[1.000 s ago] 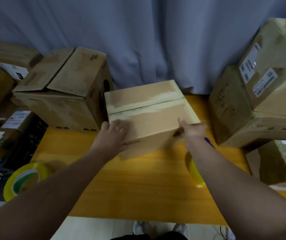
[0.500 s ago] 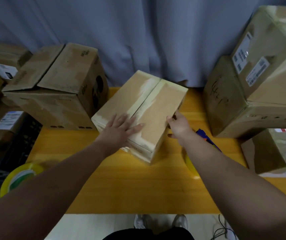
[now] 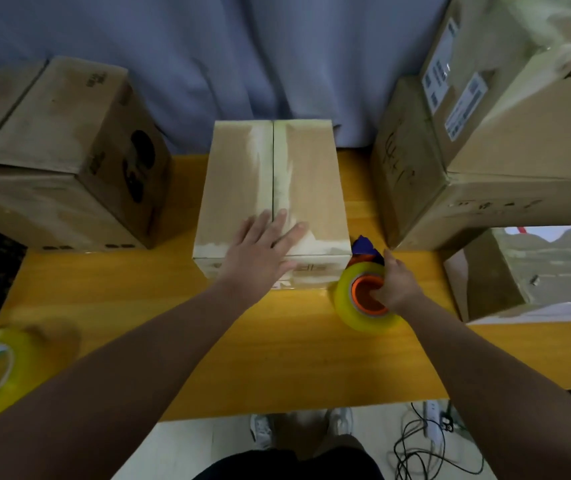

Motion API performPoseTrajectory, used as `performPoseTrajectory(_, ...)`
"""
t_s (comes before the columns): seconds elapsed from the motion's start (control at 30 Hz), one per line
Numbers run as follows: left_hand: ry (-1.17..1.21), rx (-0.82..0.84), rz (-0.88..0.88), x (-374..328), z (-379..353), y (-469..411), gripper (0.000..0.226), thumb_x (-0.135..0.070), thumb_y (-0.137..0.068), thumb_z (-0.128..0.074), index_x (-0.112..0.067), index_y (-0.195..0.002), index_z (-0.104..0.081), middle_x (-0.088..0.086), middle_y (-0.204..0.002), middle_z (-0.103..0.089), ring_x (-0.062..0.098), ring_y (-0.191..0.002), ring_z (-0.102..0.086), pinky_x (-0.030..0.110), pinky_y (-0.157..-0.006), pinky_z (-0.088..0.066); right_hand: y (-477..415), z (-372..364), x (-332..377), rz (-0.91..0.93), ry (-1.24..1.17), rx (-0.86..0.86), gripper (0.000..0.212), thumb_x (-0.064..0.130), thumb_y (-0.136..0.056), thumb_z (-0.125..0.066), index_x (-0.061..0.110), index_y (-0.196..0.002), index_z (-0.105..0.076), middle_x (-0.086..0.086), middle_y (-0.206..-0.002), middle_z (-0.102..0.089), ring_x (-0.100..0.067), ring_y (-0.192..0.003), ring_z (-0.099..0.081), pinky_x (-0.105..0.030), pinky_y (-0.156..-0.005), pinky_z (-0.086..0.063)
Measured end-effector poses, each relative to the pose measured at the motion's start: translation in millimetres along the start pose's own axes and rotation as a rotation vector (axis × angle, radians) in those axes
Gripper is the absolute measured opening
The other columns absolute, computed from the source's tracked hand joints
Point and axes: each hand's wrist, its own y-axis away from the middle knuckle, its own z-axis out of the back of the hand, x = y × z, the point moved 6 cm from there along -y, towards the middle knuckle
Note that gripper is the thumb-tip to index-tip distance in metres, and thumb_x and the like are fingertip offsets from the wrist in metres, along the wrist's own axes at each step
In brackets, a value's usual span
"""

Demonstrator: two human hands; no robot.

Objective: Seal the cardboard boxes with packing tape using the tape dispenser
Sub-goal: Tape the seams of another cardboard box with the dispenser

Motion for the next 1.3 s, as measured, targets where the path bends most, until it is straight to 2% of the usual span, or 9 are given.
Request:
performPoseTrajectory(0.2, -0.058, 0.012, 0.031, -9.5, -2.9, -0.6, 0.065, -0.051, -0.098, -0.016, -0.029, -0.138, 0.031, 0.006, -0.158, 0.018, 0.029, -0.145, 0.014, 0.039, -0.117, 0.006, -7.8, 8.4, -13.4, -0.093, -0.088, -0.067, 0.051, 0.013, -0.085, -0.070, 0.007, -0.125, -0.039, -0.017, -0.118, -0.054, -0.037, -0.106, -0.057, -0.044, -0.081, -0.050)
performPoseTrajectory(0.33, -0.037, 0.043, 0.081, -37.7, 3.7, -13.5, 0.063, -0.048, -0.101, -0.016, -0.029, -0.140, 0.030, 0.008, -0.158, 0.017, 0.030, -0.146, 0.012, 0.038, -0.117, 0.005, 19.7, 16.0, -48.1, -0.129, -0.397, -0.077, 0.056, 0.007, -0.080, -0.074, 0.005, -0.120, -0.034, -0.013, -0.101, -0.051, -0.034, -0.100, -0.057, -0.041, -0.076, -0.049)
performPoseTrajectory(0.43, -0.025, 0.064, 0.082, -46.1, 7.7, -25.1, 0.063, -0.048, -0.101, -0.017, -0.030, -0.147, 0.021, 0.007, -0.159, 0.014, 0.029, -0.146, 0.009, 0.038, -0.117, 0.003, 39.2, 25.6, -67.3, -0.076, -0.664, -0.113, 0.072, 0.000, -0.076, -0.075, 0.007, -0.132, -0.031, -0.013, -0.113, -0.053, -0.030, -0.102, -0.057, -0.043, -0.086, -0.050)
performPoseTrajectory(0.53, 0.072, 0.128, 0.059, -40.3, 9.5, -30.9, 0.061, -0.050, -0.100, -0.018, -0.032, -0.150, 0.012, 0.008, -0.159, 0.012, 0.029, -0.146, 0.010, 0.039, -0.117, 0.004, 55.9, 45.1, -62.2, 0.095, -0.662, -0.163, 0.087, 0.017, -0.060, -0.083, 0.015, -0.136, -0.041, -0.008, -0.121, -0.055, -0.024, -0.105, -0.059, -0.044, -0.091, -0.052)
performPoseTrajectory(0.63, 0.536, 0.191, 0.143, -39.4, 36.4, -29.5, 0.051, -0.046, -0.101, -0.021, -0.028, -0.149, -0.023, 0.013, -0.158, -0.011, 0.027, -0.146, -0.007, 0.040, -0.116, -0.006, 68.3, 66.2, -45.4, 0.249, -0.640, -0.208, 0.075, 0.009, -0.063, -0.085, 0.016, -0.126, -0.046, -0.004, -0.120, -0.051, -0.019, -0.108, -0.056, -0.028, -0.083, -0.053)
performPoseTrajectory(0.7, 1.037, 0.154, 0.270, -40.3, 63.2, -27.5, 0.050, -0.048, -0.101, -0.024, -0.018, -0.131, -0.050, 0.009, -0.132, -0.046, 0.021, -0.124, -0.040, 0.035, -0.104, -0.028, 74.6, 77.6, -29.5, 0.324, -0.649, -0.200, 0.070, 0.002, -0.069, -0.081, 0.023, -0.122, -0.041, 0.003, -0.113, -0.053, -0.012, -0.101, -0.056, -0.012, -0.071, -0.048)
performPoseTrajectory(0.77, 1.267, 0.062, 0.383, -39.6, 88.5, -23.3, 0.060, -0.059, -0.096, -0.026, -0.014, -0.115, -0.061, -0.002, -0.112, -0.059, 0.017, -0.105, -0.053, 0.033, -0.088, -0.039, 81.6, 86.8, -10.9, 0.400, -0.633, -0.212, 0.070, 0.003, -0.070, -0.079, 0.028, -0.120, -0.037, 0.007, -0.110, -0.054, -0.008, -0.097, -0.055, -0.008, -0.068, -0.045)
performPoseTrajectory(1.0, 1.194, 0.169, 0.365, -43.8, 112.0, -5.4, 0.072, -0.074, -0.087, -0.023, -0.014, -0.092, -0.062, 0.005, -0.082, -0.067, 0.016, -0.073, -0.061, 0.028, -0.064, -0.046, 95.7, 92.5, 46.4, 0.555, -0.520, -0.210, 0.074, 0.013, -0.067, -0.084, 0.031, -0.119, -0.035, 0.003, -0.118, -0.053, -0.016, -0.107, -0.052, -0.030, -0.088, -0.050)
performPoseTrajectory(1.3, 1.141, 0.080, 0.400, -13.2, 107.7, 6.9, 0.027, -0.029, -0.098, -0.050, -0.012, -0.085, -0.066, -0.001, -0.068, -0.065, 0.006, -0.055, -0.055, 0.019, -0.054, -0.045, 104.1, 79.5, 80.6, 0.647, -0.368, -0.190, 0.085, 0.014, -0.067, -0.084, 0.019, -0.136, -0.035, 0.010, -0.116, -0.044, -0.016, -0.112, -0.049, -0.031, -0.089, -0.050)
